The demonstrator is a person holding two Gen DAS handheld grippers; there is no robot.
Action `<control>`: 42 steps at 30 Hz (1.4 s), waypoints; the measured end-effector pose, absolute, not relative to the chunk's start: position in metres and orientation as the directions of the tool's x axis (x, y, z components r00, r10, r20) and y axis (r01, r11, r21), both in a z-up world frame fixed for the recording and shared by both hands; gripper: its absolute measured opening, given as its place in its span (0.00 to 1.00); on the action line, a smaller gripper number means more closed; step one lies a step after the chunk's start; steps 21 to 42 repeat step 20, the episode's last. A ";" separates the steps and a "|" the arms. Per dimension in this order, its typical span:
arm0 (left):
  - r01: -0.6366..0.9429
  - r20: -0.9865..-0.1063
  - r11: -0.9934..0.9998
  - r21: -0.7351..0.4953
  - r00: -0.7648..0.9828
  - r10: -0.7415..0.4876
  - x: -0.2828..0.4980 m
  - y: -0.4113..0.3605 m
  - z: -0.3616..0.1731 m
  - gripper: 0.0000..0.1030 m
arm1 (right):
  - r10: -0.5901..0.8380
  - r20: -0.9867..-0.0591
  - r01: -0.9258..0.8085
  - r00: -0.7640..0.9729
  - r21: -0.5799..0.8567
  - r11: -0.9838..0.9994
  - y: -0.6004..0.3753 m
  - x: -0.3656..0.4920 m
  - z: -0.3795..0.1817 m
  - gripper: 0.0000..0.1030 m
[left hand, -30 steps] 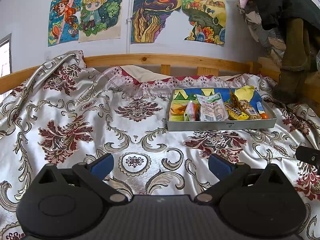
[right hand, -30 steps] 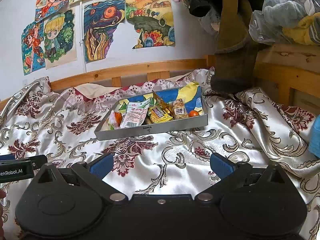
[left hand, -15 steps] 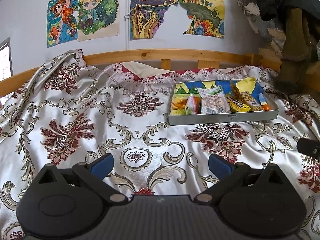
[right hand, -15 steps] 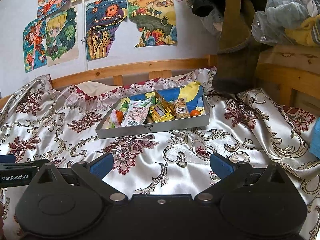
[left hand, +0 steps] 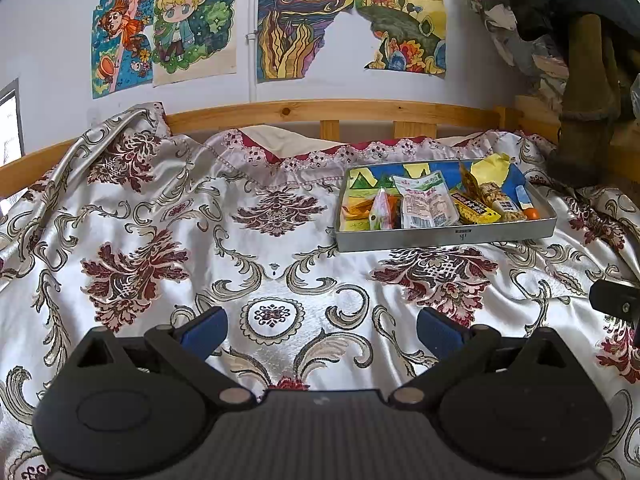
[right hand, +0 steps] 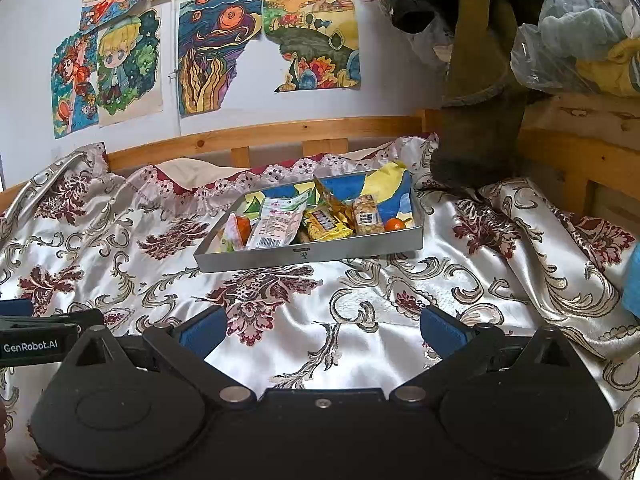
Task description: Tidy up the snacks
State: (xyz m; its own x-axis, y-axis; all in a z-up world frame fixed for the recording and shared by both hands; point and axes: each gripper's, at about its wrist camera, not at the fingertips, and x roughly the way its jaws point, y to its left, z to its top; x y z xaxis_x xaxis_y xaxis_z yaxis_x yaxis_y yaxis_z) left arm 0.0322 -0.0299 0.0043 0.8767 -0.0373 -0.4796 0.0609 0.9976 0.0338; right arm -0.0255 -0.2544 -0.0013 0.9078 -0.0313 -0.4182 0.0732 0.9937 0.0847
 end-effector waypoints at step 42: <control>0.059 -0.479 0.998 0.033 0.877 -0.036 0.032 -0.029 0.003 1.00 | -0.028 -0.422 0.064 0.906 0.072 0.995 -0.253 -0.026 -0.002 0.99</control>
